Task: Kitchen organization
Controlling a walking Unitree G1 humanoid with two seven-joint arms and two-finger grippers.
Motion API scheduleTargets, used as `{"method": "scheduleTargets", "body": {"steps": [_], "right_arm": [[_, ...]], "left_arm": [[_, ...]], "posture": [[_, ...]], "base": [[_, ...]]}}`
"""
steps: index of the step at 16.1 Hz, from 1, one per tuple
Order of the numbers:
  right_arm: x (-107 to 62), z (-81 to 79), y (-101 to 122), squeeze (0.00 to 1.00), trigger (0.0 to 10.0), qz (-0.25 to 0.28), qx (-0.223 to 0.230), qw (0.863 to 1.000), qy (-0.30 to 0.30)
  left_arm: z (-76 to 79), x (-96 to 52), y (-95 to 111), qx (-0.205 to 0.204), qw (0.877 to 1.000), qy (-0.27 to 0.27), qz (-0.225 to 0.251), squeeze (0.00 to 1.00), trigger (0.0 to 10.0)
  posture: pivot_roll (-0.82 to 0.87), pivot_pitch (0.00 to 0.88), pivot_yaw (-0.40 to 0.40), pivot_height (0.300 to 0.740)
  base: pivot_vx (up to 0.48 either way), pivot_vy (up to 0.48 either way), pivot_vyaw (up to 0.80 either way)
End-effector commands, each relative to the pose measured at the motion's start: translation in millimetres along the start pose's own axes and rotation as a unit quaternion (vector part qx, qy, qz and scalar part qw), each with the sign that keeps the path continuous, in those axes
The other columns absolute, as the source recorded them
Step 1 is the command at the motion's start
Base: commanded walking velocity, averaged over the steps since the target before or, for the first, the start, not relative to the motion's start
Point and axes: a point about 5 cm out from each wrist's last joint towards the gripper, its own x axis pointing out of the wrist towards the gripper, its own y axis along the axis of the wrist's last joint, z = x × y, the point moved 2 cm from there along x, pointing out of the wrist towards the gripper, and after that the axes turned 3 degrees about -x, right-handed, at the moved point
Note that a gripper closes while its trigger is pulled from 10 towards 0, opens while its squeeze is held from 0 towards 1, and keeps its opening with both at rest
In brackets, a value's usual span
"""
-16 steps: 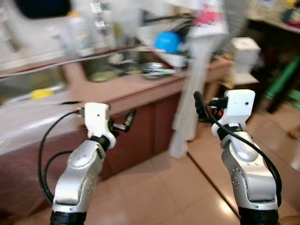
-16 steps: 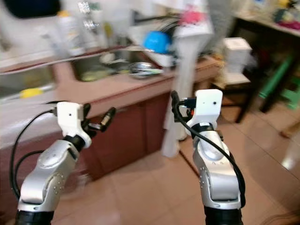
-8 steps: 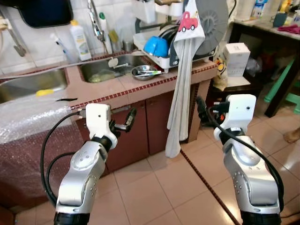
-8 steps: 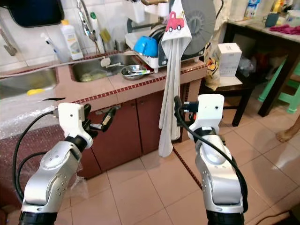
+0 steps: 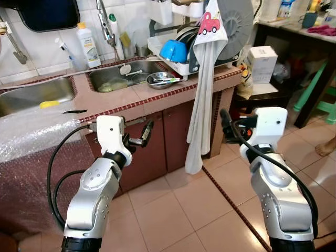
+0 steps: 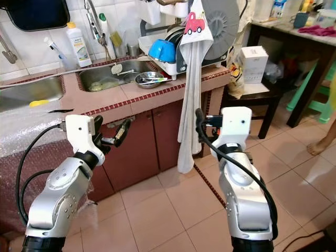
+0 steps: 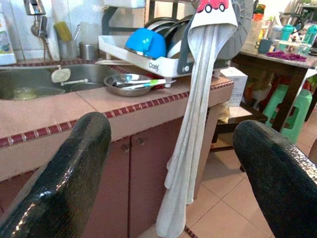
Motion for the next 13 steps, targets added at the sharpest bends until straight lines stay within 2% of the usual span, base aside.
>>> {"method": "scheduleTargets", "body": {"steps": [1, 13], "right_arm": [[-1.1, -1.2, 7.2, 0.0, 10.0, 0.015, 0.002, 1.0, 0.002], [-0.5, -3.9, 6.2, 0.0, 10.0, 0.012, 0.0, 1.0, 0.01]], "left_arm": [[0.2, 0.7, 0.9, 0.0, 1.0, -0.005, 0.001, 0.0, 10.0], [5.8, -1.3, -3.1, -0.003, 1.0, -0.018, -0.004, 0.0, 10.0]], "posture": [[0.03, 0.0, 0.086, 0.74], [0.03, 0.0, 0.084, 0.74]], "base": [[0.352, 0.0, 0.0], [0.367, 0.0, 0.0]]}}
